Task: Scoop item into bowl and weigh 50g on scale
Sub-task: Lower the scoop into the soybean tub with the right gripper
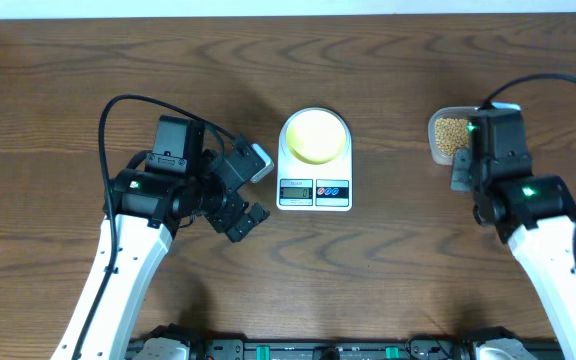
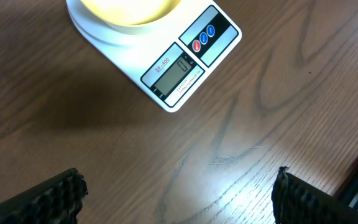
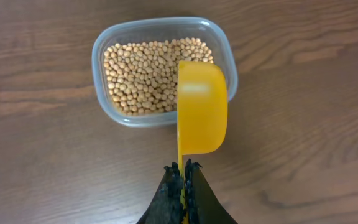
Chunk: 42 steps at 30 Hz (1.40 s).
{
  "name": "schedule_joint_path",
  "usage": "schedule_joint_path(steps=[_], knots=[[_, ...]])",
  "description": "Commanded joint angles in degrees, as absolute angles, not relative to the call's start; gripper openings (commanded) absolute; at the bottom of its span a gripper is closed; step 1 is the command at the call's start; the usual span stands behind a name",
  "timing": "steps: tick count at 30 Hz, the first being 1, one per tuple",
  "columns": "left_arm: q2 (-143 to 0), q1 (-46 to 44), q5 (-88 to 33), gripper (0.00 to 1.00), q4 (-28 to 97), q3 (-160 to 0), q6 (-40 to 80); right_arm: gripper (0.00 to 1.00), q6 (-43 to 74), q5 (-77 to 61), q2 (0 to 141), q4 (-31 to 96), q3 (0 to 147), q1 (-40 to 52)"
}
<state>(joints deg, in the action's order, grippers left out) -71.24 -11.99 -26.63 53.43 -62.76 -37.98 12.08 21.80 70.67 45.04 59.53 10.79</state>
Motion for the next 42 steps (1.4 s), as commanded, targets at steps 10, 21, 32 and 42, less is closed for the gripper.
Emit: schedule_joint_path(steps=[10,21,32,42], knots=[[-71.07,-11.68,-26.72,0.98,53.52,-63.81,-38.94,0.01,12.49,23.51,75.48,39.94,60.64,10.31],[-71.07,-11.68,-26.72,0.98,53.52,-63.81,-38.94,0.01,12.14,23.44,78.70,39.62,60.58,9.45],[-71.07,-11.68,-26.72,0.98,53.52,-63.81,-38.94,0.01,12.12,23.44,80.93,39.33,60.58,9.45],[-71.07,-11.68,-26.72,0.98,53.52,-63.81,-38.94,0.01,10.98,23.38,83.57,37.43,60.53,9.41]])
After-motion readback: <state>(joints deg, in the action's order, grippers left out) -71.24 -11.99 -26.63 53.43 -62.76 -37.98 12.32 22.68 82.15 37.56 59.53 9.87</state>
